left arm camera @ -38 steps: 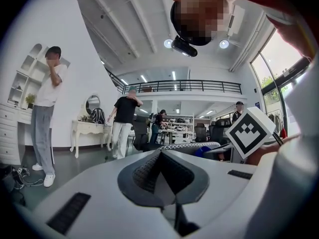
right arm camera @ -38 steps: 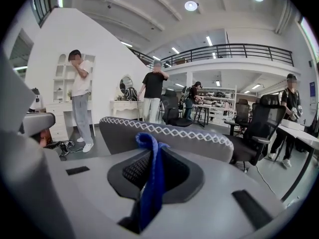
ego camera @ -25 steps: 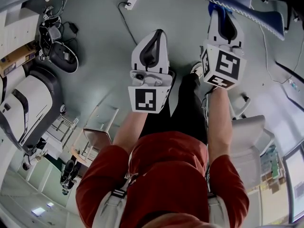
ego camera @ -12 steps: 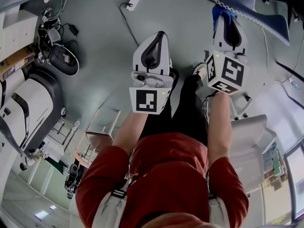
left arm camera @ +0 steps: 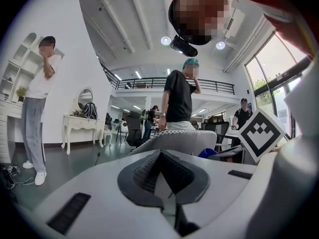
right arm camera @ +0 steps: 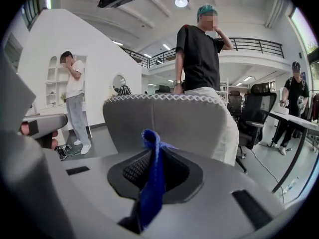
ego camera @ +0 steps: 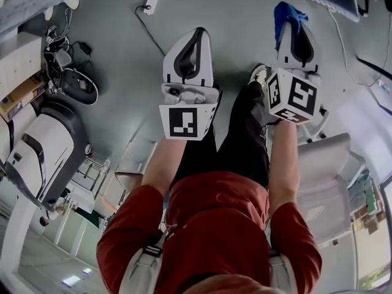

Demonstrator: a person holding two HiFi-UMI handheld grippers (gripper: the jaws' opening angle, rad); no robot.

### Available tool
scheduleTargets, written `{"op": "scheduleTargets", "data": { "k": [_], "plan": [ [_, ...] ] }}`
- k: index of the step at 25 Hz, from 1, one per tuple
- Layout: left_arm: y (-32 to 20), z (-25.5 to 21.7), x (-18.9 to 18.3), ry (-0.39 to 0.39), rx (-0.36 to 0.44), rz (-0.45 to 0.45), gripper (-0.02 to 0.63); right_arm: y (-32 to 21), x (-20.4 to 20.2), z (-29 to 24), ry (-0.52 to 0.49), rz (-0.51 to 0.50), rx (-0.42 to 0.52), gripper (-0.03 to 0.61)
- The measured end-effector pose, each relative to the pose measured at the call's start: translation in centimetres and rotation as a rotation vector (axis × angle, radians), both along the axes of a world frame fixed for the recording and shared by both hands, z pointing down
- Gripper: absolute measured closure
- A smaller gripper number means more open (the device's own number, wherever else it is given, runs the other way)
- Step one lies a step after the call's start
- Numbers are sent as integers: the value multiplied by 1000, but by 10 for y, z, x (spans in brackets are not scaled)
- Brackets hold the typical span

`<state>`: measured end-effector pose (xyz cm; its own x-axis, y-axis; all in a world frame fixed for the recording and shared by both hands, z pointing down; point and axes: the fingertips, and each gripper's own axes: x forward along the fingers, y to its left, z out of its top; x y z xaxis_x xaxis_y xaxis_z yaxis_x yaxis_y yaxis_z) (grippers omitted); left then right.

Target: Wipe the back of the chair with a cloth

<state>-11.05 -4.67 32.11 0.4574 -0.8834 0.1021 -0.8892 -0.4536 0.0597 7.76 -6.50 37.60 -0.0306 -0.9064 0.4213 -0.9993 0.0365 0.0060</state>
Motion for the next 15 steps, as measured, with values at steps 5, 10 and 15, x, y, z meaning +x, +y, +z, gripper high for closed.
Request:
{"op": "scheduleTargets", "data": {
  "k": [5,10,15],
  "plan": [
    [5,12,59,0,1,-17,600,16,79,15,20,30,4,531],
    [7,23,96,8,-2,-42,600,8,129,29,27,50,25,531],
    [14,31,114,17,-23,-53,601,-15,149,37,28,38,38,531]
  ]
}}
